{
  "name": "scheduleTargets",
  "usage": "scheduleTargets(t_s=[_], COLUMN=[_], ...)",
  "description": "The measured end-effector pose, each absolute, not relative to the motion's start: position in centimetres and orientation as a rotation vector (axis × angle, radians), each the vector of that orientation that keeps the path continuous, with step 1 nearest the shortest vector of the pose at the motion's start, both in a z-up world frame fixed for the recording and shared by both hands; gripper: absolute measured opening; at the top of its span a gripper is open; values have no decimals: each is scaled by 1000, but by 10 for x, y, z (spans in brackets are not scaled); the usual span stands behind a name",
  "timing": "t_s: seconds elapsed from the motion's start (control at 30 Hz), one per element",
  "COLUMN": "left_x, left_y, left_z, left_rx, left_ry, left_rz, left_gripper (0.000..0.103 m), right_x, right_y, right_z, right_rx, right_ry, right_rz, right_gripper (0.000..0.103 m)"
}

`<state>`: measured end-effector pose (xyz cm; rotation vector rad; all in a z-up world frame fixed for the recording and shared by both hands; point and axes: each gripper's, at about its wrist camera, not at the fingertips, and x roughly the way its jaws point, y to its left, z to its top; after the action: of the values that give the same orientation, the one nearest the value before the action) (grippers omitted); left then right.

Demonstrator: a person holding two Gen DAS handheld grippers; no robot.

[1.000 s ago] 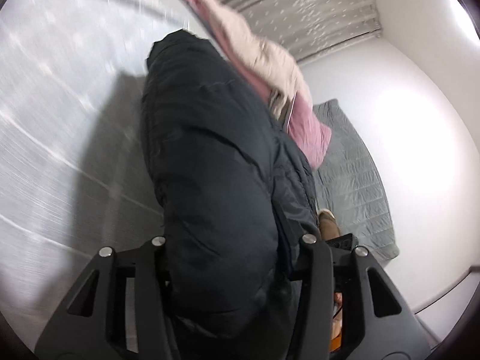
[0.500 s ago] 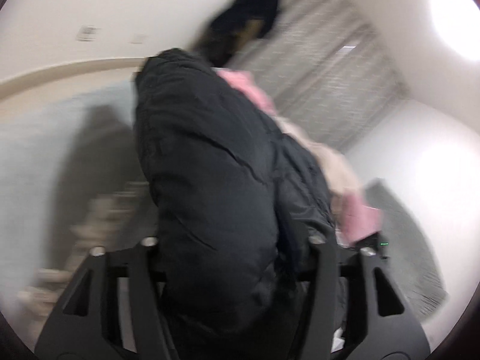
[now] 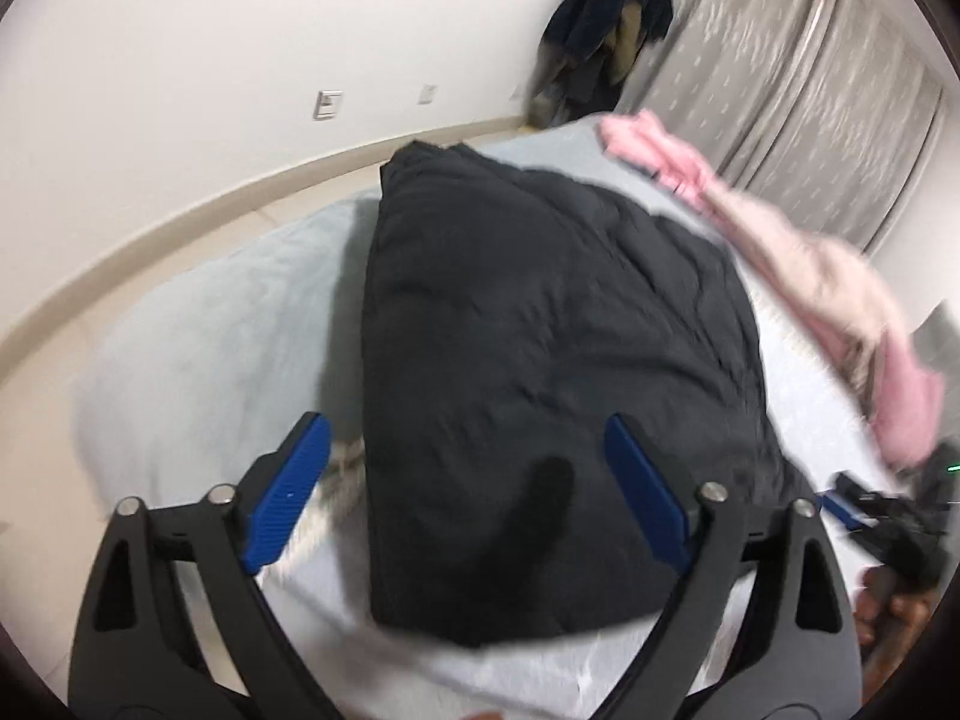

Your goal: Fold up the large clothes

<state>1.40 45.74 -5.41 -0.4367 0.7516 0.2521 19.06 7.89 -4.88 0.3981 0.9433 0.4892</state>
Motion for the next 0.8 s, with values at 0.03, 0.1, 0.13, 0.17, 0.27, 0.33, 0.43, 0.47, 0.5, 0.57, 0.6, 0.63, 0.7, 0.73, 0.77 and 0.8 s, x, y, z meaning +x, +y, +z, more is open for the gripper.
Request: scheduleTargets(t_s=[0.03, 0.1, 0.13, 0.17, 0.27, 0.33, 0.43, 0.47, 0.5, 0.57, 0.6, 0.63, 0.7, 0.73, 0.77, 0.8], left_x=[10, 0, -3, -10, -23, -34, -44, -44, -47, -43, -43, -44, -44, -46, -45, -45], left_y=[451, 427, 420, 414, 392, 377, 362, 359, 355, 352, 351, 349, 347, 345, 345, 344], left_z=[-53, -51, -51, -50, -59, -65, -63, -66, -66, -70, -71, -71, -72, -73, -74, -75], left_rx=[-403, -351, -348, -346, -324, -302, -312, -310, -305, -297, -295, -292, -279, -275, -274, -275], left_ry=[759, 784, 792, 797, 811, 822, 820, 821, 826, 838, 840, 839, 836, 836, 838, 841], left_rz=[267, 312, 329, 342, 384, 391, 399, 406, 413, 417, 417, 420, 423, 423, 423, 422], left_gripper=[94, 101, 102, 102, 102, 102, 102, 102, 102, 102, 102, 102, 102, 102, 102, 102], right_x=[176, 154, 142, 131, 99, 92, 92, 91, 90, 88, 87, 89, 87, 88, 87, 87], right_y=[76, 82, 83, 84, 85, 93, 108, 112, 116, 122, 125, 128, 131, 134, 136, 138], right_z=[-42, -33, -31, -30, -24, -27, -38, -38, -41, -48, -52, -56, -60, -62, -63, -64], right_rx=[341, 225, 175, 122, 24, -6, -54, -70, -85, -110, -121, -128, -139, -143, -147, -151], right_ry=[929, 897, 888, 885, 860, 851, 855, 857, 854, 861, 871, 880, 886, 886, 886, 887], right_rz=[460, 408, 388, 363, 303, 271, 264, 268, 272, 288, 300, 308, 319, 325, 334, 342], right_gripper=[77, 82, 85, 88, 93, 97, 98, 98, 98, 98, 98, 98, 98, 98, 98, 98])
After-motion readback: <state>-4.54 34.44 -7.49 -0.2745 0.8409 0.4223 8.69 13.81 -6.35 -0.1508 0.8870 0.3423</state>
